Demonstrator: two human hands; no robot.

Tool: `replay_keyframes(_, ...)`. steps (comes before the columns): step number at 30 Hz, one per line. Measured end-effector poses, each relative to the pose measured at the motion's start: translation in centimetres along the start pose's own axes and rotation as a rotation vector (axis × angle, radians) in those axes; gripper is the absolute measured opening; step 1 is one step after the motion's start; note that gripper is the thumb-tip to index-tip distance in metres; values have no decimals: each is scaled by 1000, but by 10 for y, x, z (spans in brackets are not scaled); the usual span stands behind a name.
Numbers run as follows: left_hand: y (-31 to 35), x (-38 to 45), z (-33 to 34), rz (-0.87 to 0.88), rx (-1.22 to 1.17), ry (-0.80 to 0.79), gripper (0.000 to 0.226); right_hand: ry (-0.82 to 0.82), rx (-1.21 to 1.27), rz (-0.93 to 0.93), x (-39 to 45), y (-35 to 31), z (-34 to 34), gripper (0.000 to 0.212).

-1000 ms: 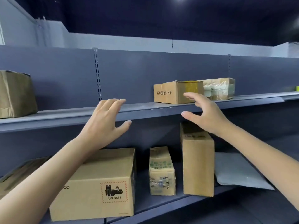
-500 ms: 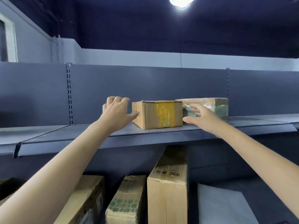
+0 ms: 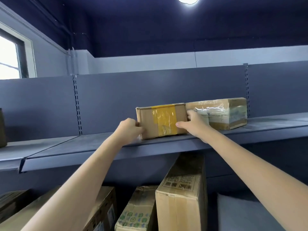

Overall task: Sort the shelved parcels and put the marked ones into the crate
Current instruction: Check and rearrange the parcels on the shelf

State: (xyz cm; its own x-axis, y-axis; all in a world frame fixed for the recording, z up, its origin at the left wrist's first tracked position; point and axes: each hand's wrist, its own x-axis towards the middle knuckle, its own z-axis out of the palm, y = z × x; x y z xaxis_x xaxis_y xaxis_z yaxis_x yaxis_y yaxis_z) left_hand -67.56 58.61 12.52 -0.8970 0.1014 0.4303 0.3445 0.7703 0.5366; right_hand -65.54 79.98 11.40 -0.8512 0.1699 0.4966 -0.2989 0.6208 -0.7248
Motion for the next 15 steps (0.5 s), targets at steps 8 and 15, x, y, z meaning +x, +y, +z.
replay_keyframes(8, -4, -54, -86, 223, -424, 364, 17, 161, 336, -338, -48, -87, 6, 60)
replay_keyframes(15, -18, -103, -155, 633, -737, 359, 43, 238, 689, -565, -90, -163, 19, 45)
